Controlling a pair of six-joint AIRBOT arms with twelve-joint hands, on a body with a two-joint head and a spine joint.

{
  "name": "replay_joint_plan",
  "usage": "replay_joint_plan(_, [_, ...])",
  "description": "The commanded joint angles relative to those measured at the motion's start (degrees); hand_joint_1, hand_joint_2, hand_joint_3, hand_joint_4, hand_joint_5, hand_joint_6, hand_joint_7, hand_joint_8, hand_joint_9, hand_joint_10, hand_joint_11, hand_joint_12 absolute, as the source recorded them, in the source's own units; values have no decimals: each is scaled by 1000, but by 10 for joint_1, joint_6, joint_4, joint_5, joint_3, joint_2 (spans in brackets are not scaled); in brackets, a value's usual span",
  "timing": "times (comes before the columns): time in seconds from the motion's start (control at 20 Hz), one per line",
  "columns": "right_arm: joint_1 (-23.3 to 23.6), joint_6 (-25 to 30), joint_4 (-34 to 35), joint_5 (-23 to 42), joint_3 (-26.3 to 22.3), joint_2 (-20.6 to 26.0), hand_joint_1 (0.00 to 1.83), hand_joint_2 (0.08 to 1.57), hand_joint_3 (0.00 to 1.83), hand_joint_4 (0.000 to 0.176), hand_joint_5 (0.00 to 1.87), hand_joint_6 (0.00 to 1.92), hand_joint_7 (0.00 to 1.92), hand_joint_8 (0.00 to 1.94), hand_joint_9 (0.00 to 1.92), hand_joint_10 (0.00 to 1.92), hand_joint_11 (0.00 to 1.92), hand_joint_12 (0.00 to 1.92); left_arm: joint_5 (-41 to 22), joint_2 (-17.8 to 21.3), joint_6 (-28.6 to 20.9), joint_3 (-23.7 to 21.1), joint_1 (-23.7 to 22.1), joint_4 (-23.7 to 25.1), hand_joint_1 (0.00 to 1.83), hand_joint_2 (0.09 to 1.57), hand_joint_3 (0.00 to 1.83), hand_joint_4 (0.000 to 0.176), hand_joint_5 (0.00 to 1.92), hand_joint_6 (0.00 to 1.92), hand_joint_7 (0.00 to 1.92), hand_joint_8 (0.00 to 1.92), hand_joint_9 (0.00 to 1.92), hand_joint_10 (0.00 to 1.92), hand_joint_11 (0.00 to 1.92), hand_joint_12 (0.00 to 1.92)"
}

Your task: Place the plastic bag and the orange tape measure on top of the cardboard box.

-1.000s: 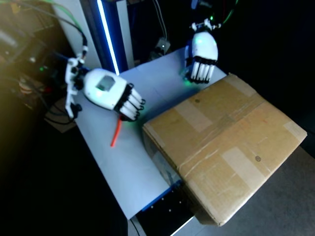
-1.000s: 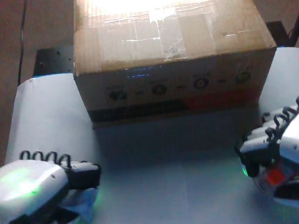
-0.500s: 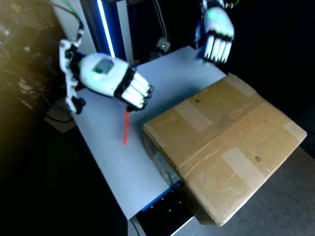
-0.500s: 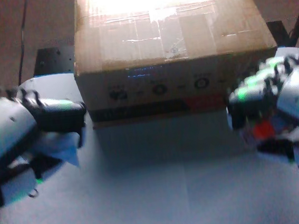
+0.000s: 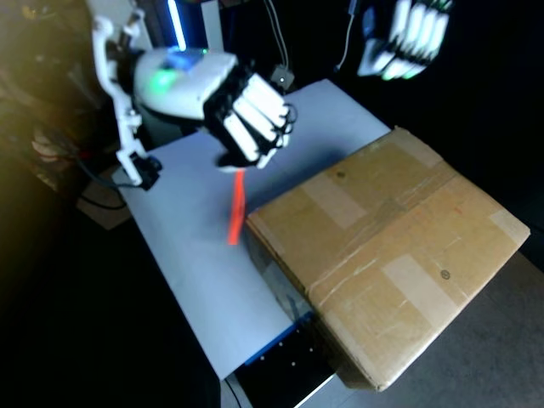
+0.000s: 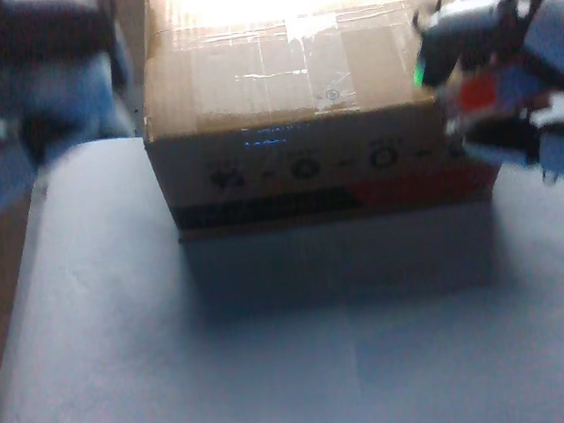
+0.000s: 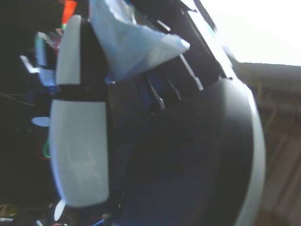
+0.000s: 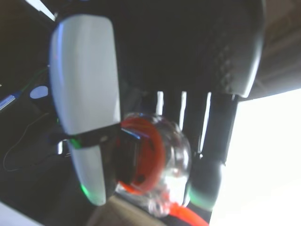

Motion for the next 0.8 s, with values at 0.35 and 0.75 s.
replay_joint_plan(0.35, [125,-58,-21,-15,92,-71,1221,1171,0,0,954,1143,791,1250,1271,1400,1313,1613,-78,-122,28,111,-176,20,1375,1113,3,0,982,969,925,997,895,1260,711,1545])
replay_joint_plan(0.75, [217,-57,-21,99,220,-169,1359,1149,0,0,903,844,903,1241,953,1508,1057,1772,-212,-229,30,233,-270,20,1361,1165,9,0,935,915,797,1313,770,1476,719,1736])
